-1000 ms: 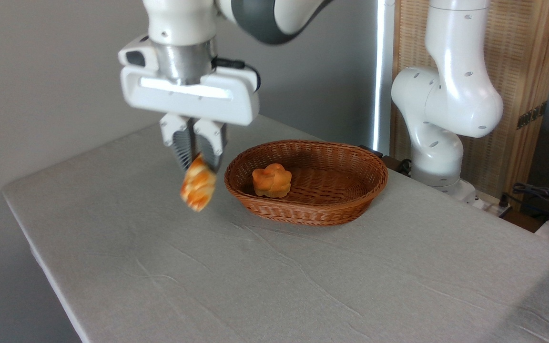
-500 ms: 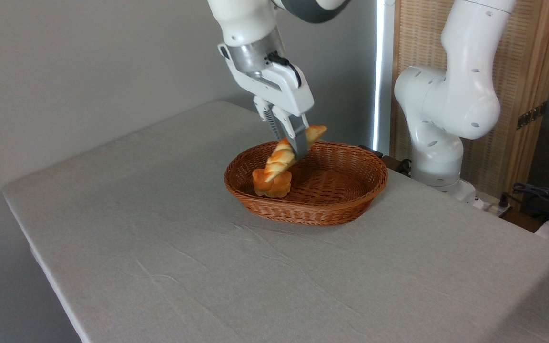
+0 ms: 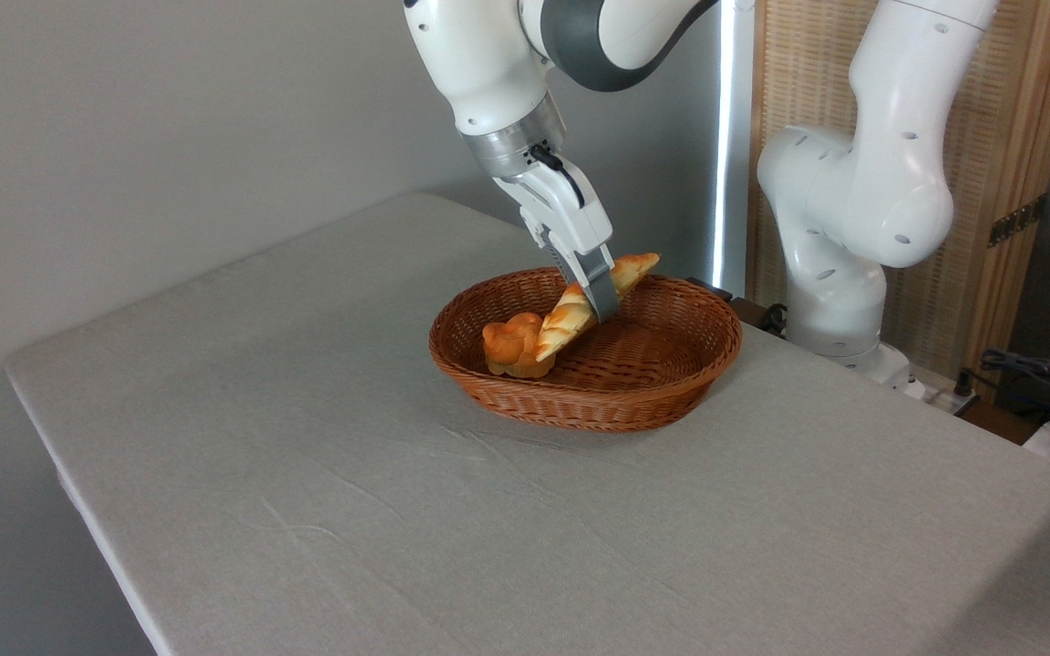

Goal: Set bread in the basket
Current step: 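Carry the roll over the basket and lower it beside the bun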

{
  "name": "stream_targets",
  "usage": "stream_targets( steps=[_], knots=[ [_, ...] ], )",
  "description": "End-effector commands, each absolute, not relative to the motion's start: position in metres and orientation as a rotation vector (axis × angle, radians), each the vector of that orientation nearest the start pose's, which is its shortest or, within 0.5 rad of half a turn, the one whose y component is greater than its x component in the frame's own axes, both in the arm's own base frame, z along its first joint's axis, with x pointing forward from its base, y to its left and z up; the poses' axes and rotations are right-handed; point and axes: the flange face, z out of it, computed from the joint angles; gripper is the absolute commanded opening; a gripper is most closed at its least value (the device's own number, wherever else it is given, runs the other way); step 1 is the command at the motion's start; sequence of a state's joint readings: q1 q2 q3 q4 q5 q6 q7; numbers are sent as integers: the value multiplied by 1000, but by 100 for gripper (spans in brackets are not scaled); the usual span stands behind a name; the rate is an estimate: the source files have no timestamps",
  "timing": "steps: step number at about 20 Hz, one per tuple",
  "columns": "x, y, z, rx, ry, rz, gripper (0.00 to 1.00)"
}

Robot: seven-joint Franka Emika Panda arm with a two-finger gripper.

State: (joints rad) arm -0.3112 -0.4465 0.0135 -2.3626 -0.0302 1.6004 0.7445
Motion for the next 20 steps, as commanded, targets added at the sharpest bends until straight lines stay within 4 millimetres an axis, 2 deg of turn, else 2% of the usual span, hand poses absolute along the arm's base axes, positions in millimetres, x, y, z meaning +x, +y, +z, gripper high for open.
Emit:
stream_targets(
  steps=[1, 12, 14, 18, 20],
  knots=[
    [361, -111, 473, -2760, 1624, 441, 100],
    [366, -112, 479, -2761, 1618, 393, 100],
    [369, -112, 487, -2762, 1614, 366, 100],
    [380, -109, 514, -2773, 1592, 270, 100],
    [392, -95, 531, -2810, 1554, 209, 100]
  ],
)
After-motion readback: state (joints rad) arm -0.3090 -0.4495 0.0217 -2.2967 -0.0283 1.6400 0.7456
